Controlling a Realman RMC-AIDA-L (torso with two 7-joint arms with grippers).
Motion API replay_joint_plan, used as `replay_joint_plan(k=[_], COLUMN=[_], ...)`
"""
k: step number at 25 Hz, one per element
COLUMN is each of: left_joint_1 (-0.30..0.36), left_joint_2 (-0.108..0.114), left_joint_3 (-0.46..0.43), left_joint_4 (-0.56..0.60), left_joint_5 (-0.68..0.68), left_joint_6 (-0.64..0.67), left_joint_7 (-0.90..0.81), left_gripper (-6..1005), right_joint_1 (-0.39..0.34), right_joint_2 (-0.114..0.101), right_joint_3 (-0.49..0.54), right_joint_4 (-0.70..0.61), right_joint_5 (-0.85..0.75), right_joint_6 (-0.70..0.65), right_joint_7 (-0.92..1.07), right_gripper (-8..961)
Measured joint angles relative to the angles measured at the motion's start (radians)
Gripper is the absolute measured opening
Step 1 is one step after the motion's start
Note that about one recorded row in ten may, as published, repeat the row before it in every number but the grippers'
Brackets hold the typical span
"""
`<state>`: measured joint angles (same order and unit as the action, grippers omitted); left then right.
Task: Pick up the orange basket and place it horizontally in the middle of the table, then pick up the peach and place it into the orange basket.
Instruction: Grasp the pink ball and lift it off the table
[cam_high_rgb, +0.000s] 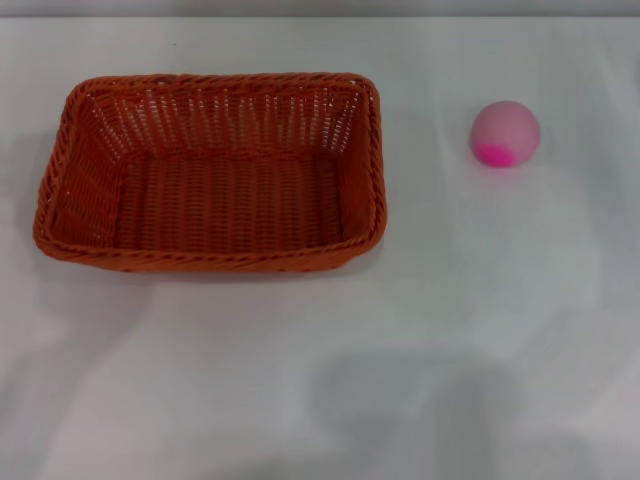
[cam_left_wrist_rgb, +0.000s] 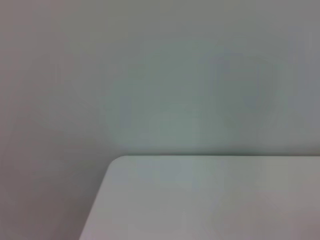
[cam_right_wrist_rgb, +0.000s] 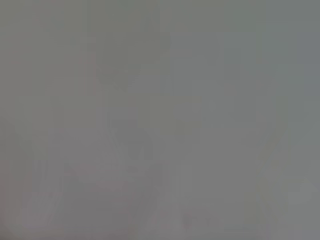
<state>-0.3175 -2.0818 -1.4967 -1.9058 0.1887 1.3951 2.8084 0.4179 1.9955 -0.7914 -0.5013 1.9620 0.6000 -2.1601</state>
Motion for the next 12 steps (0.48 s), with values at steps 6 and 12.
replay_joint_plan(k=[6, 12], left_joint_1=[0.058, 0.089], left_joint_2=[-0.003, -0.005], left_joint_3=[-0.041, -0.09], left_joint_4=[-0.002, -0.007], left_joint_5=[-0.002, -0.014], left_joint_6=[-0.048, -0.062], left_joint_7=[-0.033, -0.061], left_gripper=[496, 495], right_joint_1=[-0.005, -0.032], right_joint_2=[-0.008, -0.003], right_joint_3=[-0.044, -0.052], right_joint_4=[-0.039, -0.14], right_joint_5=[-0.008, -0.159], right_joint_6=[0.002, 0.008], right_joint_7=[0.061, 0.236], right_gripper=[419, 422])
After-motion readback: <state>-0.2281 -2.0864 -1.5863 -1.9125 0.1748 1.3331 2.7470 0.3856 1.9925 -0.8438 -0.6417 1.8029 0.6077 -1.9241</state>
